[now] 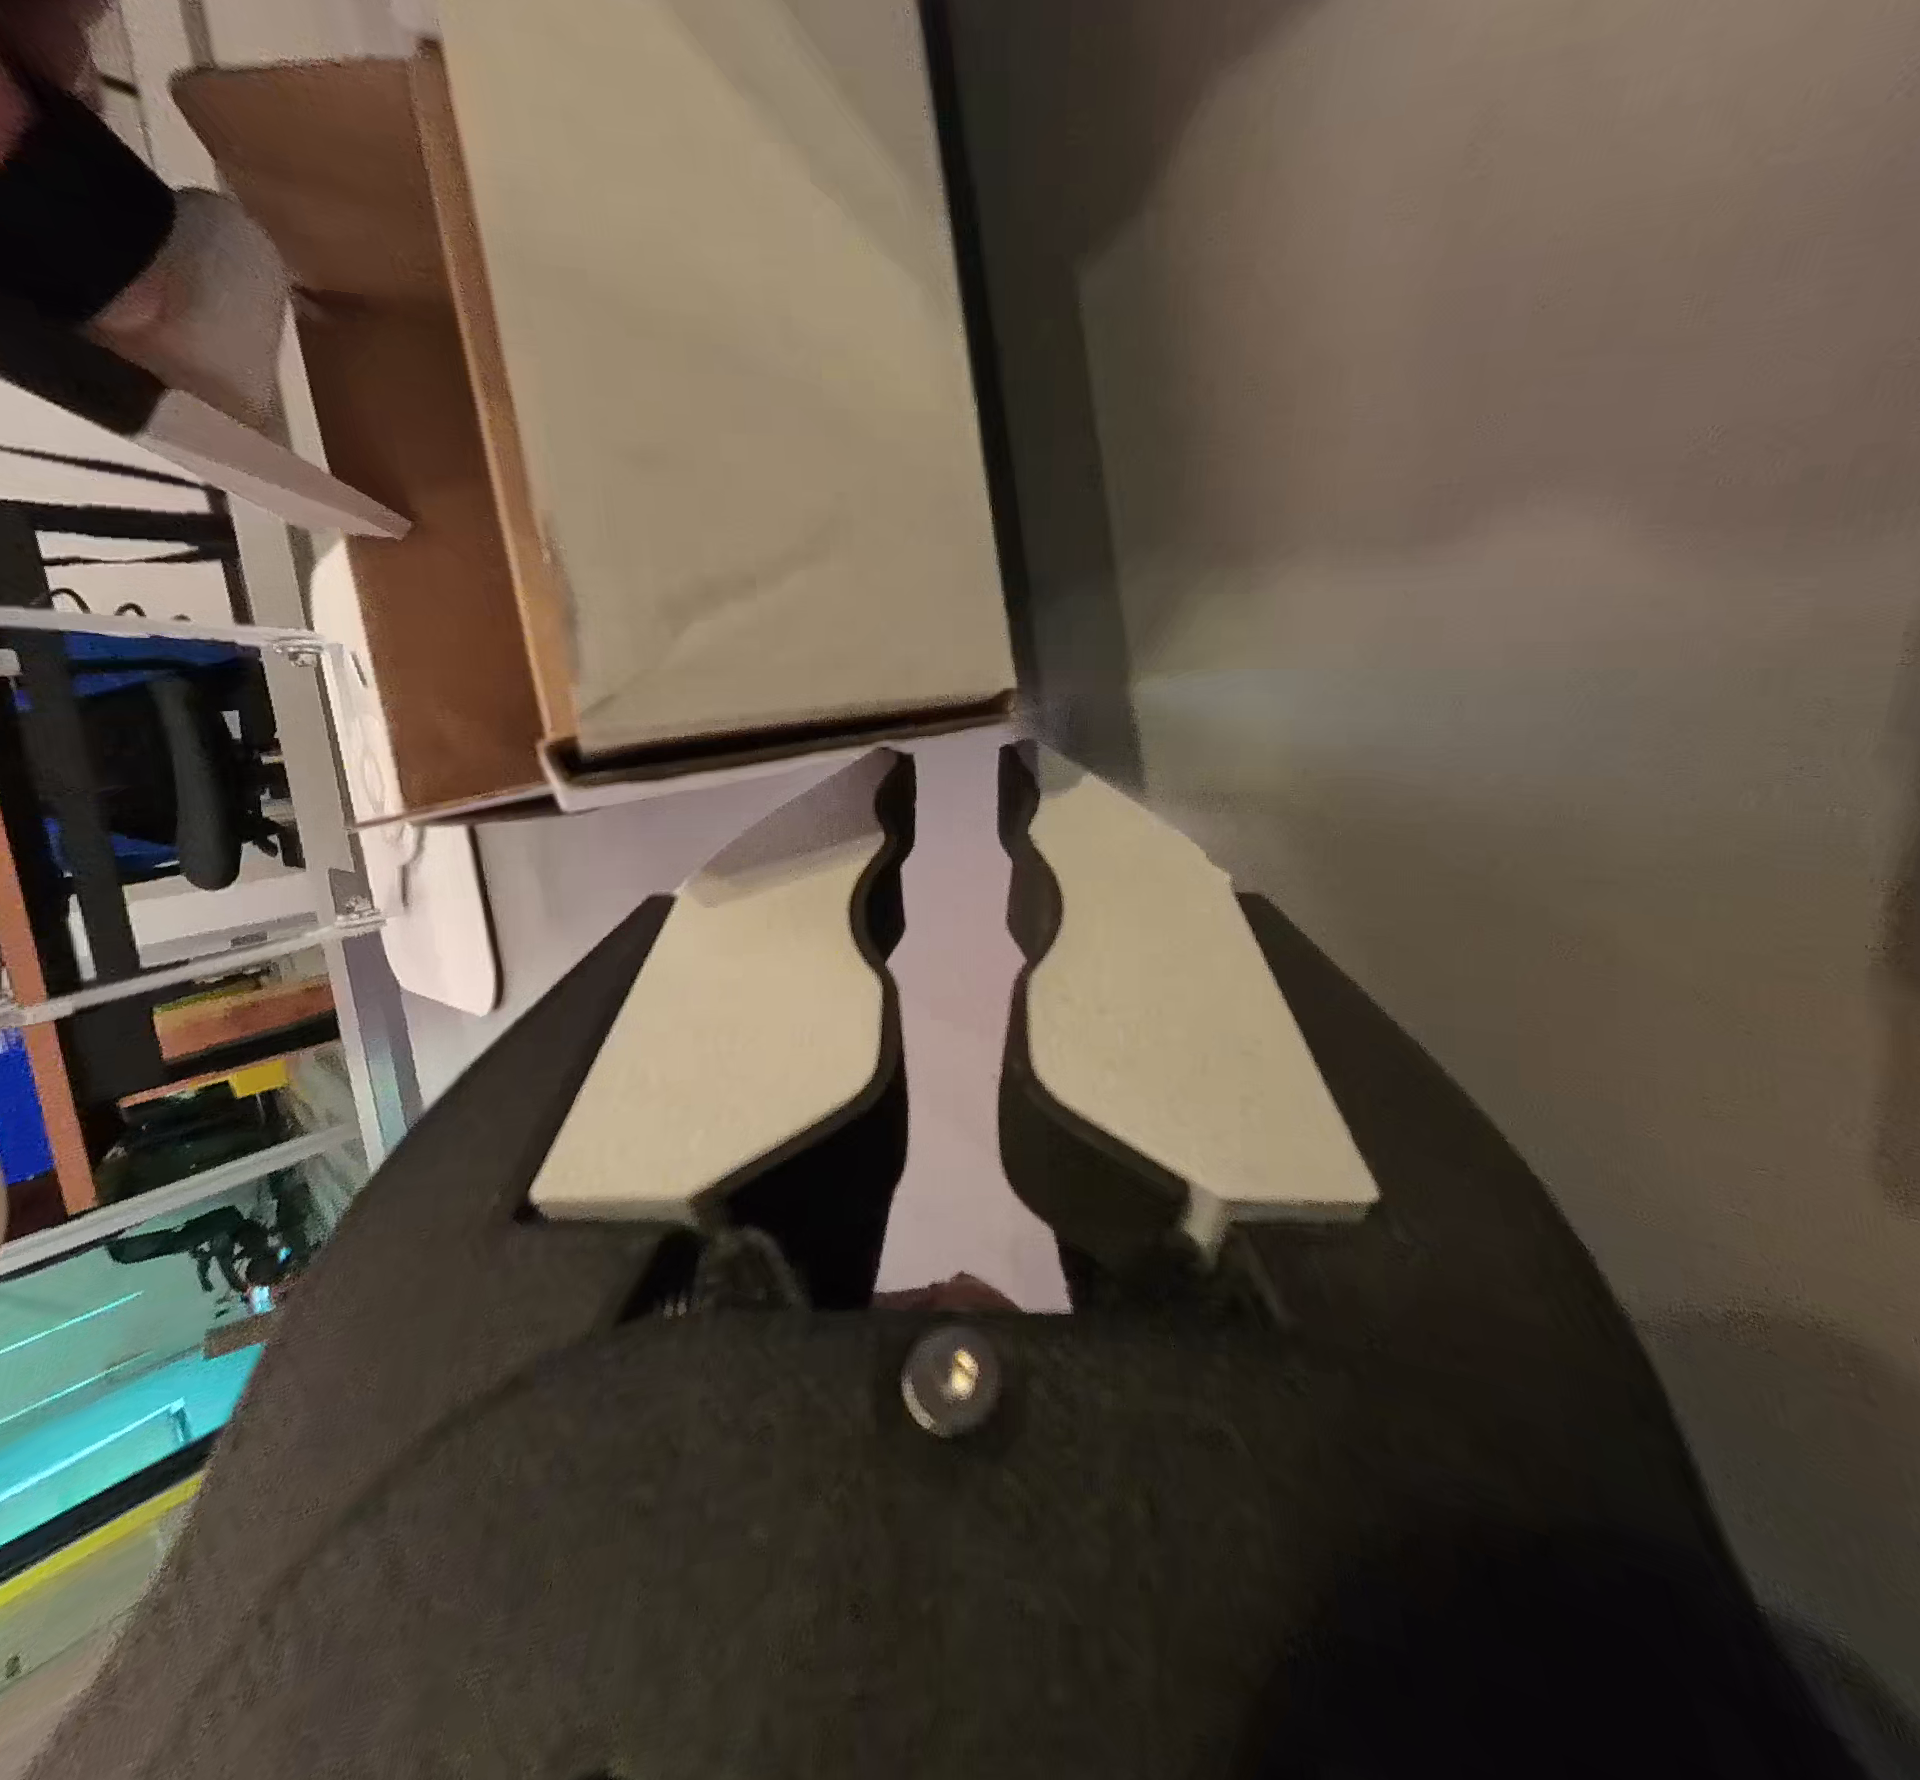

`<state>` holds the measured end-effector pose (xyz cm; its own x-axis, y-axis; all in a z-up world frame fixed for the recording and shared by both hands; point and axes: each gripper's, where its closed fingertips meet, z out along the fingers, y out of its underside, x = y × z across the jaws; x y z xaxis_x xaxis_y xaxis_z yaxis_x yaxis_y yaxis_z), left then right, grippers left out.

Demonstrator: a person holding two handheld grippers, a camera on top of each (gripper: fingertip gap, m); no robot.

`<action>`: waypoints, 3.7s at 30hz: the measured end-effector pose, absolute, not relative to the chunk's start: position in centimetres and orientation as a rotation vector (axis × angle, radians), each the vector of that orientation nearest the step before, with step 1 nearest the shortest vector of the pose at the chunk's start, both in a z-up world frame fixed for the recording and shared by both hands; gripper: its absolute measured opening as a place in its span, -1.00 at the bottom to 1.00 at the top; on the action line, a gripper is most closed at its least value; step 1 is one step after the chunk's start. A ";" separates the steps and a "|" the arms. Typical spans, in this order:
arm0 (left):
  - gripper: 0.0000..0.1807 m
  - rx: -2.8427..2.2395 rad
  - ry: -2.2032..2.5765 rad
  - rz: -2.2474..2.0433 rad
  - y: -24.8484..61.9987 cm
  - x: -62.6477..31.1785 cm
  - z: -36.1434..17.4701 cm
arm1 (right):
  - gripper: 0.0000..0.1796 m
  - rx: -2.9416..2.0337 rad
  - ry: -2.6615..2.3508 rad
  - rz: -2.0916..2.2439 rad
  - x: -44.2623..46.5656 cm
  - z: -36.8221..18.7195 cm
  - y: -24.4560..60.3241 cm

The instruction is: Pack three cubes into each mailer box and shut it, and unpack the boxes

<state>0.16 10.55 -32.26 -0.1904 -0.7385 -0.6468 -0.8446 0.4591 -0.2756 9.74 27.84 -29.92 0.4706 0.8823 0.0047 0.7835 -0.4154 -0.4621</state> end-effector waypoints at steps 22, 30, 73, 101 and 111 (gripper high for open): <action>-0.52 -1.548 1.725 -0.423 8.0 1.4 -26.2 | -0.66 -2.065 -1.425 0.287 9.8 -17.8 17.3; -0.20 -1.920 1.260 -0.884 13.5 1.9 -26.7 | -0.66 -1.983 -1.363 0.330 9.5 -16.1 13.7; -0.99 -1.986 0.987 -0.881 17.6 2.8 -27.6 | -0.54 -2.224 -1.641 0.276 4.1 -29.1 12.0; -1.00 -2.071 0.684 -0.882 21.5 -1.5 -28.1 | -0.53 -2.307 -1.988 -0.003 33.9 -31.1 12.5; -1.00 -2.066 0.666 -0.875 21.5 -1.3 -27.9 | -0.51 -2.174 -1.618 0.146 25.3 -18.1 12.4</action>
